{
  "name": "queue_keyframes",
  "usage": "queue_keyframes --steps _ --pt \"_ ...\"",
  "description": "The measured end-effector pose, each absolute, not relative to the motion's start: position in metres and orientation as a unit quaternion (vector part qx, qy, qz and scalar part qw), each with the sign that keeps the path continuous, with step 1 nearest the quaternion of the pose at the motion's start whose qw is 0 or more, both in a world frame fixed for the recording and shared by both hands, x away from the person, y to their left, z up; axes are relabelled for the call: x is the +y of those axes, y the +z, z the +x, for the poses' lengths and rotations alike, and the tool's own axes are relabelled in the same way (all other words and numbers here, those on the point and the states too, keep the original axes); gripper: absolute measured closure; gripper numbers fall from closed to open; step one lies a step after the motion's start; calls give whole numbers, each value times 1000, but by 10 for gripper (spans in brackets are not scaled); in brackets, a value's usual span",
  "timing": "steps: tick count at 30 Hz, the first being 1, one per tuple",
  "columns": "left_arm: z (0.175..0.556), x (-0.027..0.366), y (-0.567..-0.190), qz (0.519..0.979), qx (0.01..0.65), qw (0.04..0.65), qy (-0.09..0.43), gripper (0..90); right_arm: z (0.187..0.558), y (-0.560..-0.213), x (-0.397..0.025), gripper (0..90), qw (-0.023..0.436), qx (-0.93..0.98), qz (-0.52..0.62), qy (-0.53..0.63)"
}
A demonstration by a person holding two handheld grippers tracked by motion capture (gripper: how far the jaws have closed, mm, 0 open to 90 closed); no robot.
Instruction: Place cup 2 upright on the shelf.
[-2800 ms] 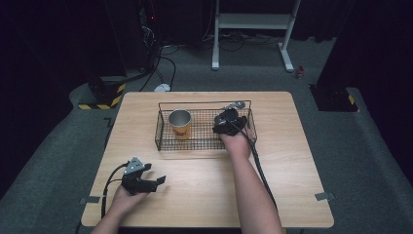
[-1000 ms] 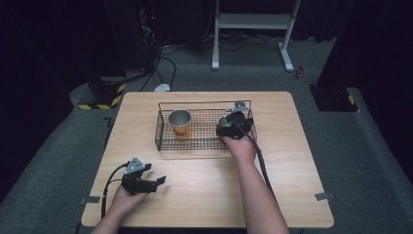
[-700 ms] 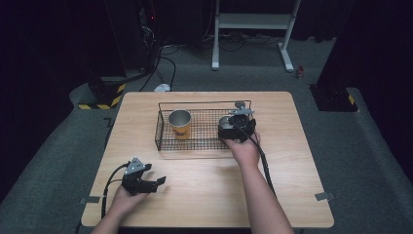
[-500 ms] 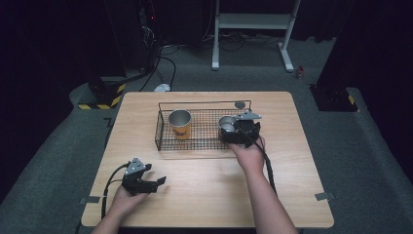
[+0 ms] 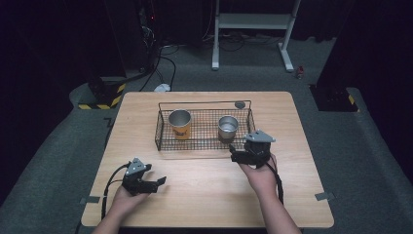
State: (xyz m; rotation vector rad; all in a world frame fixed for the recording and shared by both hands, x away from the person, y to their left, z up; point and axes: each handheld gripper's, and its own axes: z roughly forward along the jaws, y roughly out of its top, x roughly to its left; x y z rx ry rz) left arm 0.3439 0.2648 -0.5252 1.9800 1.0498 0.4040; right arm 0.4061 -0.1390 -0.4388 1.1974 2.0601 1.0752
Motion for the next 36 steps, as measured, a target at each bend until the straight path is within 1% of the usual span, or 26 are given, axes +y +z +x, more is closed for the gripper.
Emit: queue_keyframes --steps 5,19,35,36 --pt "344 264 -525 789 420 418 163 152 392 -447 -148 99 267 762 439 395" --pt "343 263 -526 791 420 413 167 153 365 -479 -176 115 267 762 455 375" --pt "342 260 -527 797 416 404 168 162 350 -523 -208 112 232 782 494 300" --pt "342 260 -527 797 416 403 168 162 349 -524 -211 114 229 778 496 309"
